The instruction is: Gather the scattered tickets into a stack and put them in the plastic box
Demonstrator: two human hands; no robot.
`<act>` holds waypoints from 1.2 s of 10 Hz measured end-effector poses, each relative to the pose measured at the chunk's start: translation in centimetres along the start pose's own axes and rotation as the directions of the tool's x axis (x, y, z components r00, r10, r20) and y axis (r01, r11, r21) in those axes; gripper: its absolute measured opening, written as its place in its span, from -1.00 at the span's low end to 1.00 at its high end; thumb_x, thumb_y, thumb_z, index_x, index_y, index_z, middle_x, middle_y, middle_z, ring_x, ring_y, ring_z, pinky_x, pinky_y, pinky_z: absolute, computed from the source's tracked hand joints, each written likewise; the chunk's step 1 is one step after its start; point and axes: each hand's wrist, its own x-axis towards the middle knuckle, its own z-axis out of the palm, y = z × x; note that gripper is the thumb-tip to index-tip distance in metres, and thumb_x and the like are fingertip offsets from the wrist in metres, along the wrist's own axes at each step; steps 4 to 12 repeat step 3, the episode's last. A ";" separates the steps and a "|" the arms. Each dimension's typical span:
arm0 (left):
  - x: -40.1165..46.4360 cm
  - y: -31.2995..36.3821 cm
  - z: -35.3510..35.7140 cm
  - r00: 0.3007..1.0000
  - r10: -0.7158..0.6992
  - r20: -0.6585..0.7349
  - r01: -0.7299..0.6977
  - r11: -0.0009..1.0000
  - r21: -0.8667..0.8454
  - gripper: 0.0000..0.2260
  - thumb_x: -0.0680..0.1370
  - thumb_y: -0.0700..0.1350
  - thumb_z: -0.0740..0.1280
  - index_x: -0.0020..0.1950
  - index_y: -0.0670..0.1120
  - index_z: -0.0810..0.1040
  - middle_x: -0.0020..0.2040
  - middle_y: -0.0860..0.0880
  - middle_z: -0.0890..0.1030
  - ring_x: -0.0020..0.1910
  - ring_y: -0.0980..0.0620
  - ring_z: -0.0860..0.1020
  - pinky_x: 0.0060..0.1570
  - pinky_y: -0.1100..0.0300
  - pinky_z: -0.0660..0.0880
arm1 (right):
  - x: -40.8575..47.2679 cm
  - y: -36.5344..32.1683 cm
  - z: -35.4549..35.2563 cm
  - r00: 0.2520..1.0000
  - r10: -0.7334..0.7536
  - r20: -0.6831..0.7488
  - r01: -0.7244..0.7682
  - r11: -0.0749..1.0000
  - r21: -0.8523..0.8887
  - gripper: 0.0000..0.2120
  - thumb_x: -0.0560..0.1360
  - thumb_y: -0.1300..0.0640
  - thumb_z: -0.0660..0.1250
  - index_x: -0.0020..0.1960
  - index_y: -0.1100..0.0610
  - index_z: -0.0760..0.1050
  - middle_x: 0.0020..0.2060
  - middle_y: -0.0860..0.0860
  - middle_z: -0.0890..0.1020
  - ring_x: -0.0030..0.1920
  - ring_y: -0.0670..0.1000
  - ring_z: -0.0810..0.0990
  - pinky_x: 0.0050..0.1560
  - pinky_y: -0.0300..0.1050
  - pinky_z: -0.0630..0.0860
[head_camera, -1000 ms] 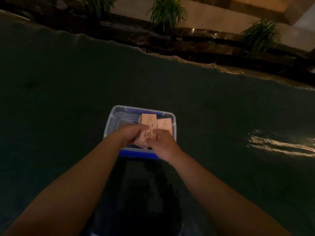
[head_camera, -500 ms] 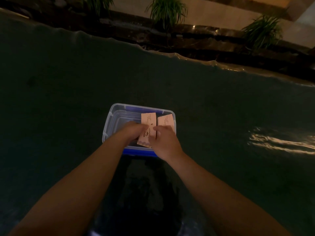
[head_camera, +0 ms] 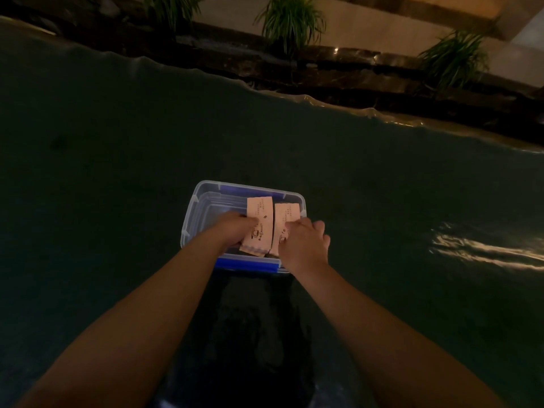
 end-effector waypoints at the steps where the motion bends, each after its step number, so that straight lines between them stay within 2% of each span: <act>1: 0.2 -0.1 -0.3 1.000 0.005 0.013 -0.005 1.000 0.005 -0.87 0.65 -0.02 0.35 0.15 -0.01 0.62 0.07 -0.10 0.76 0.06 -0.10 0.74 0.18 -0.18 0.64 | 0.3 0.4 -0.2 1.000 0.003 0.025 -0.005 0.997 0.077 -0.70 0.55 0.09 0.41 0.28 0.00 0.58 0.22 0.02 0.57 0.23 0.07 0.42 0.11 -0.02 0.45; 2: 0.2 -0.2 -0.3 1.000 0.012 0.022 -0.013 1.000 0.023 -0.86 0.65 0.00 0.35 0.16 0.01 0.63 0.06 -0.08 0.76 0.05 -0.09 0.74 0.17 -0.17 0.65 | 0.0 0.5 -0.6 0.999 -0.006 0.053 -0.003 0.985 0.172 -0.61 0.56 0.10 0.41 0.38 -0.02 0.53 0.30 0.01 0.56 0.32 0.07 0.42 0.13 -0.03 0.46; 3: -0.7 0.0 -0.2 0.997 0.075 -0.013 -0.072 0.989 0.130 -0.88 0.66 0.04 0.33 0.12 0.05 0.61 0.06 -0.04 0.74 0.05 -0.05 0.72 0.16 -0.14 0.65 | -1.5 1.1 -2.5 0.996 -0.025 0.085 -0.007 0.937 0.349 -0.48 0.58 0.08 0.42 0.51 -0.04 0.42 0.40 0.01 0.50 0.40 0.06 0.45 0.24 0.01 0.54; 12: -0.7 0.0 -0.2 0.997 0.075 -0.013 -0.072 0.989 0.130 -0.88 0.66 0.04 0.33 0.12 0.05 0.61 0.06 -0.04 0.74 0.05 -0.05 0.72 0.16 -0.14 0.65 | -1.5 1.1 -2.5 0.996 -0.025 0.085 -0.007 0.937 0.349 -0.48 0.58 0.08 0.42 0.51 -0.04 0.42 0.40 0.01 0.50 0.40 0.06 0.45 0.24 0.01 0.54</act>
